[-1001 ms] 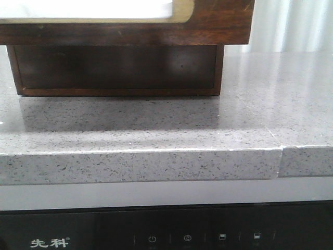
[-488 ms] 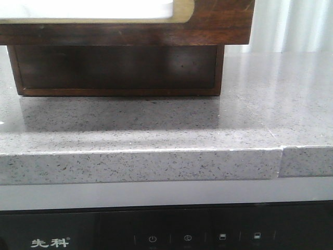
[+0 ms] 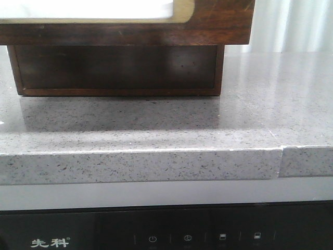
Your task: Put scissors in drawer with both arms
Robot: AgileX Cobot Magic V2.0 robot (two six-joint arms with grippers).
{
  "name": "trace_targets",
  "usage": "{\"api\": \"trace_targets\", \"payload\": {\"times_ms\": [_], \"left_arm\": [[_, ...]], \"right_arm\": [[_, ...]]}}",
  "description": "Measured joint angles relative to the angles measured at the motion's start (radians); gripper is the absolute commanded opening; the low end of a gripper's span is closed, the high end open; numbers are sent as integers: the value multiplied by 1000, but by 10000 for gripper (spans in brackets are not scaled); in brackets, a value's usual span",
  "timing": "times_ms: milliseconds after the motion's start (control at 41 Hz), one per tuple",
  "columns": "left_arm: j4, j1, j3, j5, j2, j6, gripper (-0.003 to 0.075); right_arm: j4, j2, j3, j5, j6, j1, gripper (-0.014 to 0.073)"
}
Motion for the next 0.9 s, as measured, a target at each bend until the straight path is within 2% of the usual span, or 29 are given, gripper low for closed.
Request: {"api": "trace_targets", "payload": {"times_ms": [195,317,537,659,757,903], "left_arm": [[0,0,0,-1,0,0,-20],[0,0,0,-1,0,0,-20],[0,0,0,-1,0,0,-20],[0,0,0,-1,0,0,-20],[0,0,0,-1,0,0,-20],[0,0,0,-1,0,0,-20]], "right_arm": [[-2,-13,12,-4,0,-5,-57],[-8,-67,82,-64,0,-96,-57],[-10,-241,331,-312,0,-350,-57],[-10,-341,484,-433,0,-455,-57],[-10,-404,606,-520,0,-511,-57],[-10,-453,755,-648,0,-529,-57]]}}
